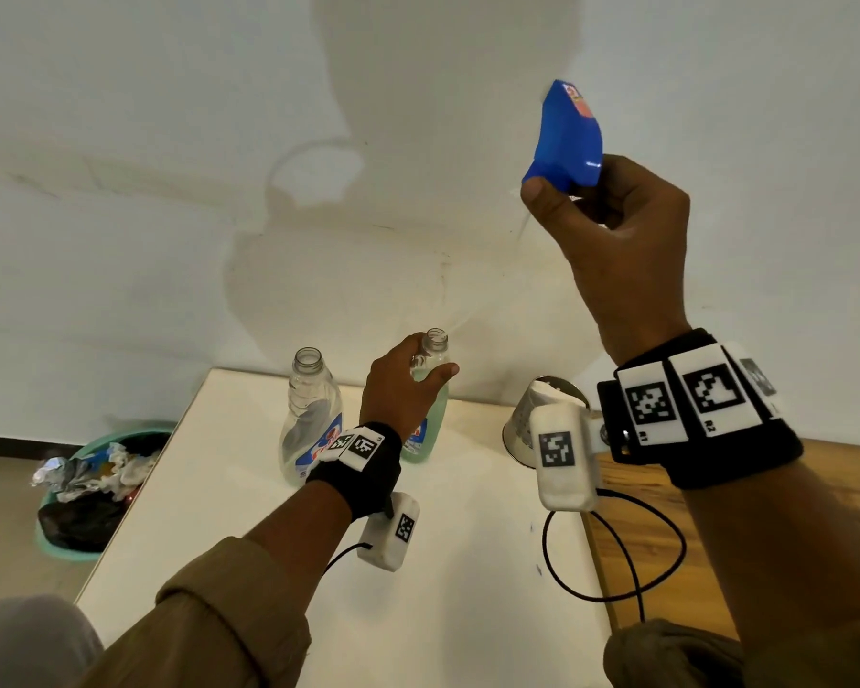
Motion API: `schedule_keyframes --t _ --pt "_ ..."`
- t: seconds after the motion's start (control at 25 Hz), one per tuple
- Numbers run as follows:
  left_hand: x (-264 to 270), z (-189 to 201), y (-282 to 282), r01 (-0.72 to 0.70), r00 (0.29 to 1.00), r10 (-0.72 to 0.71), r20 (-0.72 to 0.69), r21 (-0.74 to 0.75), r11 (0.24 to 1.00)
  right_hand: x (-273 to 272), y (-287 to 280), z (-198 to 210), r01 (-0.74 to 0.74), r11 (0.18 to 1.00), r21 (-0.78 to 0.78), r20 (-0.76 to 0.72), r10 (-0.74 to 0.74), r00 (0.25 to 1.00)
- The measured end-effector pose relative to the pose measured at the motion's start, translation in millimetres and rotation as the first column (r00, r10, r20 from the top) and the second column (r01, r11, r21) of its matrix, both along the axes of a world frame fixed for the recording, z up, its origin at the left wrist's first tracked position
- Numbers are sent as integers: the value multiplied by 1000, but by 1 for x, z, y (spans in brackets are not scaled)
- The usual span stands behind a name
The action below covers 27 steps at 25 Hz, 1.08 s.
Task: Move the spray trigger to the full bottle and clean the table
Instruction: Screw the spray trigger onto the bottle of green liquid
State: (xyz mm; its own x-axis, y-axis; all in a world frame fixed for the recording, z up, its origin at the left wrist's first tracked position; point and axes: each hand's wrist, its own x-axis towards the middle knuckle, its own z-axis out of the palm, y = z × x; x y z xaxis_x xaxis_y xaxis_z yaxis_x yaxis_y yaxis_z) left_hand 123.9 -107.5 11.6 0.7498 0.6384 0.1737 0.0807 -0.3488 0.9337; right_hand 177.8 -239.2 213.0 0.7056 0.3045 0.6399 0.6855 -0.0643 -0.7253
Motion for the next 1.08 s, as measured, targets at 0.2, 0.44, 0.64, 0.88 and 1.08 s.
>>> schedule_keyframes --t 0.2,0.44,0.64,0.88,1.08 --pt "-2 3 -2 -35 999 34 -24 -23 999 1 19 -41 -33 990 -134 -99 20 995" --pt "-13 7 -14 -24 999 23 -23 -58 998 -4 17 -91 -50 971 -234 -170 10 985" --pt "-31 16 -25 17 1000 -17 26 5 1000 -21 7 -117 -111 958 -266 -278 34 960" --pt "-63 22 -38 90 995 -88 38 -56 994 -42 0 -139 -155 946 -284 -316 60 947" --pt "-79 10 -42 67 997 -62 41 -130 989 -58 -6 -152 -173 944 -281 -356 65 932"
